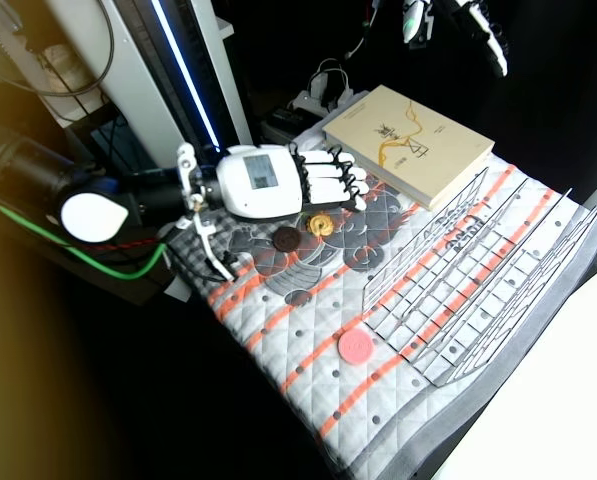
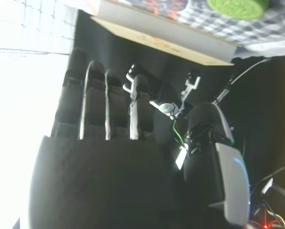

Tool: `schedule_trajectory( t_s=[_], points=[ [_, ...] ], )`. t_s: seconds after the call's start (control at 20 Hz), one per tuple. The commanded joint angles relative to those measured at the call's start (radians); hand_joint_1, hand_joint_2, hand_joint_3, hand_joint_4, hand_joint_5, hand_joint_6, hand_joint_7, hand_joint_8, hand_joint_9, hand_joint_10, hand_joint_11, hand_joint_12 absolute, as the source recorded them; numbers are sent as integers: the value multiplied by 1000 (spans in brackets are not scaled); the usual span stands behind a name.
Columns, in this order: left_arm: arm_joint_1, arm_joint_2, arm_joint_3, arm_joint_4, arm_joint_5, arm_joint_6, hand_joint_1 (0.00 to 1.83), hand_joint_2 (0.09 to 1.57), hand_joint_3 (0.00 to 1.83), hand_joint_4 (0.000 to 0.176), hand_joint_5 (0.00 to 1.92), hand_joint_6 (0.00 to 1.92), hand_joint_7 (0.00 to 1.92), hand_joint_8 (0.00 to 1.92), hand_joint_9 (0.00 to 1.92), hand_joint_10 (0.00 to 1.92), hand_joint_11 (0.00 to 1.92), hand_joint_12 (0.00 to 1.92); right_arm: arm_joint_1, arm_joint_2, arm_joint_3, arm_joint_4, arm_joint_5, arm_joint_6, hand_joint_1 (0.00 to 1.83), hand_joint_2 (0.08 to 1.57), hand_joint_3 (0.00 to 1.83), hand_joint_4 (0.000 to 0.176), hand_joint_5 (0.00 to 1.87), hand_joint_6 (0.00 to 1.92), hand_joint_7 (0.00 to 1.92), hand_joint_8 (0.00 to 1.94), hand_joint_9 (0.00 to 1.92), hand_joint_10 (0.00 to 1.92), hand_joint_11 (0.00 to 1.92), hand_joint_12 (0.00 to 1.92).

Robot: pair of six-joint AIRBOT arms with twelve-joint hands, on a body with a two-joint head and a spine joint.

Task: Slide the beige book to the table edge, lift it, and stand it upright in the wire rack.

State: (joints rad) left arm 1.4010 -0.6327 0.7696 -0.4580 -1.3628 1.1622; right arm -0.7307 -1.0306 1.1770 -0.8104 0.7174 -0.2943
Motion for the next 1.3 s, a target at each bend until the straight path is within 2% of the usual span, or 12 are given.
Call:
schedule_trajectory(
  t_s=[0.0,0.05,0.1,0.15,0.2,0.25,0.3,0.4,0.5,0.65,0.75,1.25],
  points=[
    [-3,5,0,-19,-121,-7,429,952,0,176,0,0,0,0,0,0,19,9,16,-12,2,2,79,28,0,1270,0,24,241,0,168,0,260,7,129,480],
    [-3,4,1,-18,-117,-8,430,955,0,176,14,5,0,0,0,0,34,18,24,-23,7,-28,72,41,0,1286,0,30,211,0,130,3,250,1,102,591],
    [-3,4,1,-17,-115,-8,440,952,0,176,28,9,0,0,0,0,41,23,31,-31,11,-47,66,48,0,1294,0,22,208,1,124,4,255,3,127,628],
    [-3,3,2,-16,-112,-8,448,953,0,176,38,13,0,0,0,0,41,26,49,-50,20,-99,54,74,0,1289,0,34,187,0,113,0,256,3,154,642],
    [-3,2,3,-16,-111,-8,448,953,0,176,38,13,0,0,0,0,41,26,56,-59,25,-120,50,87,0,1289,0,34,187,0,113,0,256,3,154,642],
    [-3,0,5,-15,-111,-10,449,952,0,176,49,11,0,0,0,0,49,41,64,-74,35,-147,46,106,0,1306,4,11,192,2,127,5,254,1,173,651],
    [-3,-1,6,-13,-111,-12,449,952,0,176,49,11,0,0,0,0,49,41,68,-86,44,-164,45,120,0,1306,4,11,192,2,127,5,254,1,173,651],
    [-3,-3,8,-9,-108,-18,440,939,4,176,44,3,0,0,0,0,1,278,73,-103,53,-177,44,128,0,1305,2,7,155,2,125,4,226,5,82,631],
    [-3,-4,10,-7,-104,-24,434,939,1,176,54,1,0,0,0,0,0,375,78,-117,57,-187,43,128,0,1332,0,0,185,0,146,0,246,0,27,784],
    [-3,-5,14,-3,-102,-32,418,941,2,176,35,0,0,0,0,0,0,350,90,-141,71,-239,40,164,0,1318,0,8,169,1,141,1,222,1,6,784],
    [-3,-7,16,-1,-101,-39,435,937,0,176,38,2,0,0,0,0,0,345,95,-153,80,-263,40,187,0,1316,0,1,179,5,146,3,217,2,22,783],
    [-3,-22,24,9,-88,-64,438,949,1,176,51,1,0,0,0,0,0,327,122,-227,124,-372,22,240,0,1350,6,0,186,6,147,3,315,20,140,832]
  ],
)
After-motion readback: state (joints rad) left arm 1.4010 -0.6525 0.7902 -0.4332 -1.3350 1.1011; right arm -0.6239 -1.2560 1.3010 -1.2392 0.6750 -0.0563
